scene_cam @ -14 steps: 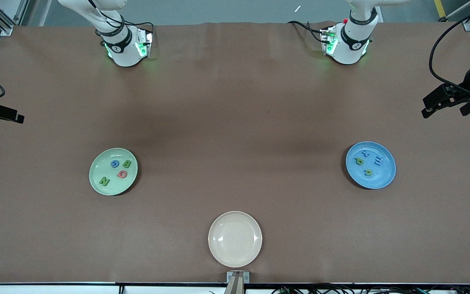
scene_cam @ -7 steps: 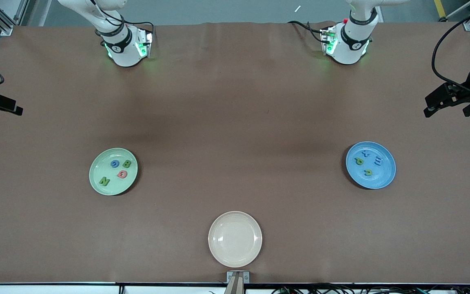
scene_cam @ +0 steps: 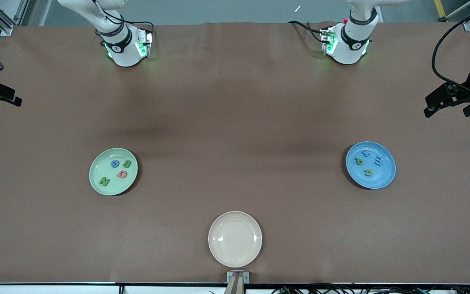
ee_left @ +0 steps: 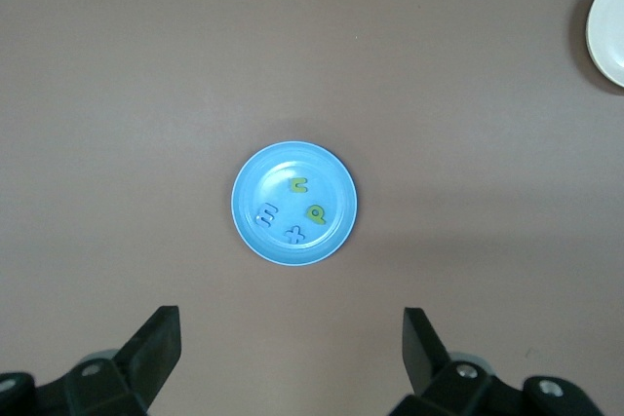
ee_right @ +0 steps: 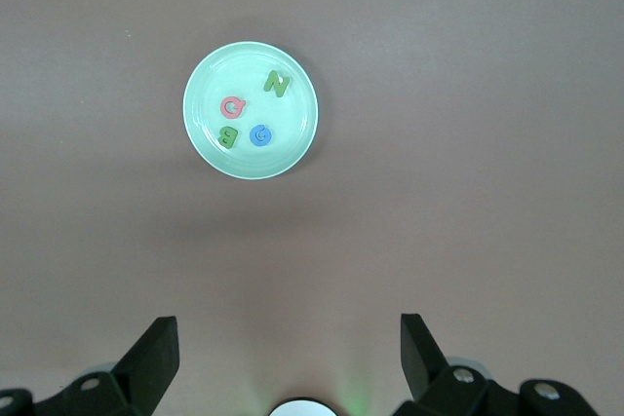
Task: Sort upper and lower case letters into plates
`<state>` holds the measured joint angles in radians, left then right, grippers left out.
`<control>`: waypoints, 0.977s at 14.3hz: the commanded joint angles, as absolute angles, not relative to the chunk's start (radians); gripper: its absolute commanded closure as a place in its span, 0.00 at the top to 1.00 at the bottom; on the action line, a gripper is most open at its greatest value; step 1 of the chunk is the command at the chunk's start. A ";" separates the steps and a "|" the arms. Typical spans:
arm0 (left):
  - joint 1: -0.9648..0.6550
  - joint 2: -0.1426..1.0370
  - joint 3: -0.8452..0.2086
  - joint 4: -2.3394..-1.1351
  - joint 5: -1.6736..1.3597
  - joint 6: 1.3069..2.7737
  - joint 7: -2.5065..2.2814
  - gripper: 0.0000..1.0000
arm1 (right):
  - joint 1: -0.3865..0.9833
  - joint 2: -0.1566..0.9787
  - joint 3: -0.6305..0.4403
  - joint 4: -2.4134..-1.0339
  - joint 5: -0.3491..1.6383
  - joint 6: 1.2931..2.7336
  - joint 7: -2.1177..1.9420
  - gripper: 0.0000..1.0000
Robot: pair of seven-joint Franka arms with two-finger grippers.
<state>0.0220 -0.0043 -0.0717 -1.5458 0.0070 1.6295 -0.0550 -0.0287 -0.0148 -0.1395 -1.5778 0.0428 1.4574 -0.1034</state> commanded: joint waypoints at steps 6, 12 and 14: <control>0.023 -0.003 -0.069 -1.531 0.002 1.611 -0.032 1.00 | 0.025 -0.084 -0.190 -1.618 0.028 1.462 -0.112 1.00; 0.021 -0.003 -0.069 -1.529 0.002 1.611 -0.032 1.00 | 0.017 -0.143 -0.187 -1.620 0.028 1.442 -0.113 1.00; 0.021 -0.003 -0.069 -1.529 0.002 1.612 -0.032 1.00 | 0.017 -0.144 -0.186 -1.621 0.018 1.440 -0.117 1.00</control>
